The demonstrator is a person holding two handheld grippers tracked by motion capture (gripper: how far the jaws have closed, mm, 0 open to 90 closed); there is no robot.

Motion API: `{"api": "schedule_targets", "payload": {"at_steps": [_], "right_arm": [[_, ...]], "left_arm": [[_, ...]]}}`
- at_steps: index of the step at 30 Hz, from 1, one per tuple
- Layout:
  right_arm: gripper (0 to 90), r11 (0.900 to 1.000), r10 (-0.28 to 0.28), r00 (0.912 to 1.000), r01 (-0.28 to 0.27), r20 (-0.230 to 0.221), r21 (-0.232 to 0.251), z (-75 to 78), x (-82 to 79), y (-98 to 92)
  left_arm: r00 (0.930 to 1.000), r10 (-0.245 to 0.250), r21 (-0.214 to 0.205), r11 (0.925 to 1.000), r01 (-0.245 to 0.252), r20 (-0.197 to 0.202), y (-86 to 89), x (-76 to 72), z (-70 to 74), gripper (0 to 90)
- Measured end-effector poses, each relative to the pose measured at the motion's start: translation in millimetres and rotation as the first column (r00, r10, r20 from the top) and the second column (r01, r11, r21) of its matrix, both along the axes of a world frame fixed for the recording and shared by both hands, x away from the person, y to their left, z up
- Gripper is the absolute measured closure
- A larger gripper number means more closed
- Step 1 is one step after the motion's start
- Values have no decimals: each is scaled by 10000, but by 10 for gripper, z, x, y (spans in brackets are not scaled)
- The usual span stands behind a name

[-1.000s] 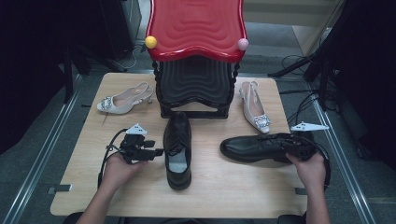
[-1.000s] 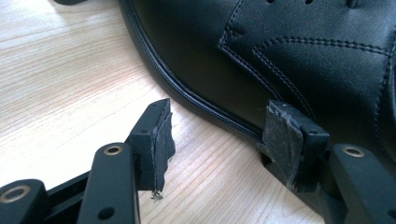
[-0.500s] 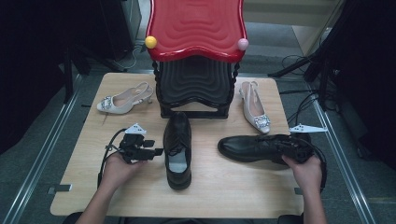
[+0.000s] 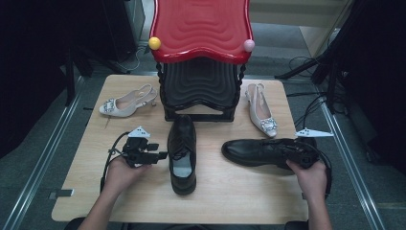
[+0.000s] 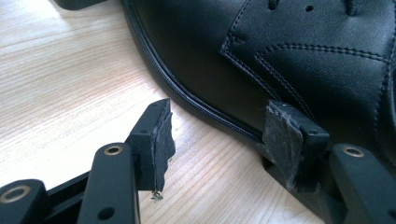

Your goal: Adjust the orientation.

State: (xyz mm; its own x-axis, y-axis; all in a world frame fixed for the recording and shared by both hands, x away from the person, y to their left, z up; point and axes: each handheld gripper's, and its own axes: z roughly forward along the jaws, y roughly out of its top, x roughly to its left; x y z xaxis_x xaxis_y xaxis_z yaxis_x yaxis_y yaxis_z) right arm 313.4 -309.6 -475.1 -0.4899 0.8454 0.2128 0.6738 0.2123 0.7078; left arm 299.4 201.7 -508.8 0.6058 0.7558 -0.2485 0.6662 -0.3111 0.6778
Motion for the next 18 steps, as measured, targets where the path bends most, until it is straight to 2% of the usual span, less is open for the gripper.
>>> {"api": "schedule_targets", "payload": {"at_steps": [9,18], "right_arm": [[900,9991,210,9996,-203,-192,380,-38,-11,152],[900,9995,-86,9999,88,-56,315,-39,-37,320]], "left_arm": [[10000,1,-54,10000,-1,62,-2,2,2,425],[10000,6,-58,10000,-6,79,1,2,6,425]]}}
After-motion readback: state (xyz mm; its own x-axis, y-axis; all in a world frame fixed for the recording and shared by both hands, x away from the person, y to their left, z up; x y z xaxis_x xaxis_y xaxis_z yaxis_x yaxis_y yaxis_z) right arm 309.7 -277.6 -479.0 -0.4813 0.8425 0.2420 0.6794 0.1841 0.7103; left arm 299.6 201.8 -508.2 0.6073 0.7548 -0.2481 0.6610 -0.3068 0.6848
